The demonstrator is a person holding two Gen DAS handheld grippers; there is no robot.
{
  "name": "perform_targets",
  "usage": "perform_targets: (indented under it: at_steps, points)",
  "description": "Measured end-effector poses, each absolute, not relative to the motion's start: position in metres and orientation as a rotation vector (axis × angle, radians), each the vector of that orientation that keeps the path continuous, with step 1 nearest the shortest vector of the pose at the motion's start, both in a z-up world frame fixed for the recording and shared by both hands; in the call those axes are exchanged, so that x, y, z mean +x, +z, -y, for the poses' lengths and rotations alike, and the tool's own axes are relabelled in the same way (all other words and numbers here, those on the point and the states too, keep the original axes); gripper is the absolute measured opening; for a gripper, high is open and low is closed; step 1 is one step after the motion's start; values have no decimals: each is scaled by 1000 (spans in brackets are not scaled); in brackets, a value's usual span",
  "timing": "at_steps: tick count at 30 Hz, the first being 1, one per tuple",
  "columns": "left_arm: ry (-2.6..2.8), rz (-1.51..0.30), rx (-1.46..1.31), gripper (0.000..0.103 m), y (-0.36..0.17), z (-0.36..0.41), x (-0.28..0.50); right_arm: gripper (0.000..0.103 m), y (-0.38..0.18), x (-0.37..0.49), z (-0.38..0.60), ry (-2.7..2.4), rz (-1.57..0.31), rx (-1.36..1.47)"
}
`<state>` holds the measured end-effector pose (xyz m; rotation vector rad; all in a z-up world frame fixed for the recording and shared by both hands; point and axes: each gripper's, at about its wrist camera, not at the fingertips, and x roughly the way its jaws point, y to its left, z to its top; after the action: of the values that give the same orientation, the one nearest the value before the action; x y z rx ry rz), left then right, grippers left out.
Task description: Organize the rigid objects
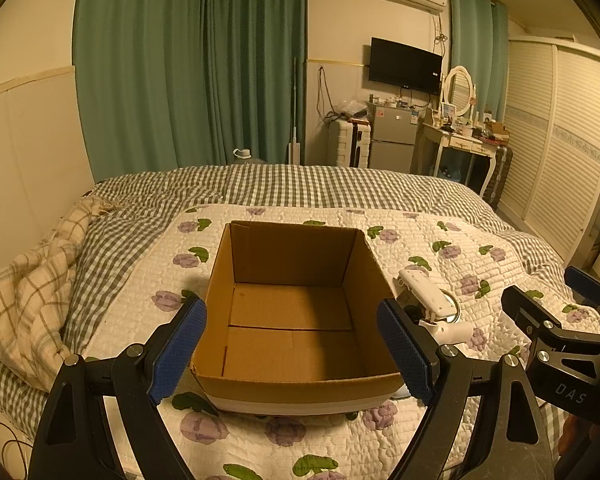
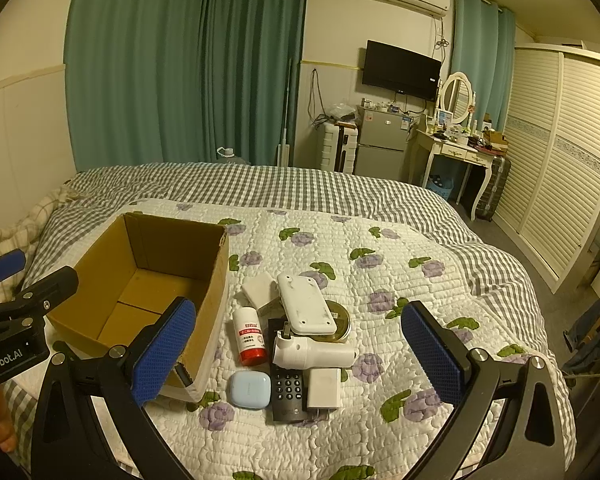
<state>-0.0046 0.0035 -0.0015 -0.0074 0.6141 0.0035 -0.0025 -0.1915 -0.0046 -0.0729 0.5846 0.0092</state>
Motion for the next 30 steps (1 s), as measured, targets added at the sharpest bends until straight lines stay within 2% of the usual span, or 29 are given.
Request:
perform_targets:
  at_steps: [30]
  points:
    - [2,-616,-12,90,-2,-3,-4,103,-3,-1,190,13,-587,-74]
